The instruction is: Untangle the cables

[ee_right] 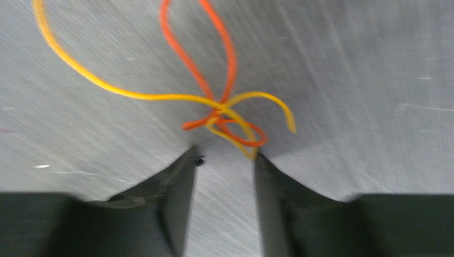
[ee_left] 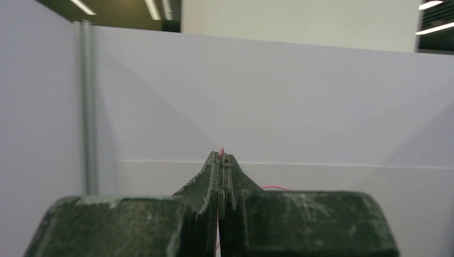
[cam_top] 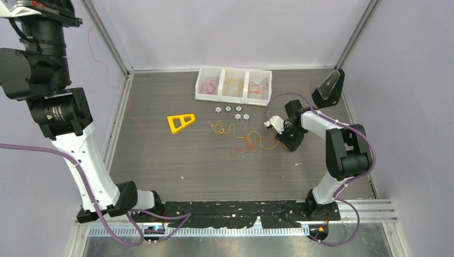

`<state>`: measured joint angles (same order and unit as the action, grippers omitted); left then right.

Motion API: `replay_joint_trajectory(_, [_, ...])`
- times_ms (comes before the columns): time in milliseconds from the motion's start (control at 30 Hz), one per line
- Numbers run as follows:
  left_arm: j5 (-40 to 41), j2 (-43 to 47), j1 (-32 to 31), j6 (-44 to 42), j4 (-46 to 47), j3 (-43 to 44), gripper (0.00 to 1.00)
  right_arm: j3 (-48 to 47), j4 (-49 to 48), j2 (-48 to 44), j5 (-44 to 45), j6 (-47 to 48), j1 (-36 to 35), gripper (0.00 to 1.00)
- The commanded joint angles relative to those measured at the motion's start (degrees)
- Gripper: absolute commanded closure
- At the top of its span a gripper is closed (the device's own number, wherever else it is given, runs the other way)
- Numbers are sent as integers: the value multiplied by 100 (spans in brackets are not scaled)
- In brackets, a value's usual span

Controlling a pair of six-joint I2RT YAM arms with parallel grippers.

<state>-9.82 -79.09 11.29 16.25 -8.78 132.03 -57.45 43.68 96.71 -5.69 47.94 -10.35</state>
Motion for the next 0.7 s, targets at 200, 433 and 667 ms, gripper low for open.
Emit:
replay_joint_trajectory(200, [-2259,259,-48,1426,1225,-1048,100,-2165,2119,-643,-3096,-475,51,12])
replay_joint_trajectory(433, [-2869,44,-69,2232,1638,-855,100,-3086,277,-1279,-4591,-2517,-207,2])
replay_joint_trajectory(667, [-3260,-2,-680,2202,1939,-1051,100,-2984,-4093,-1387,-4201,-5255,-1292,4])
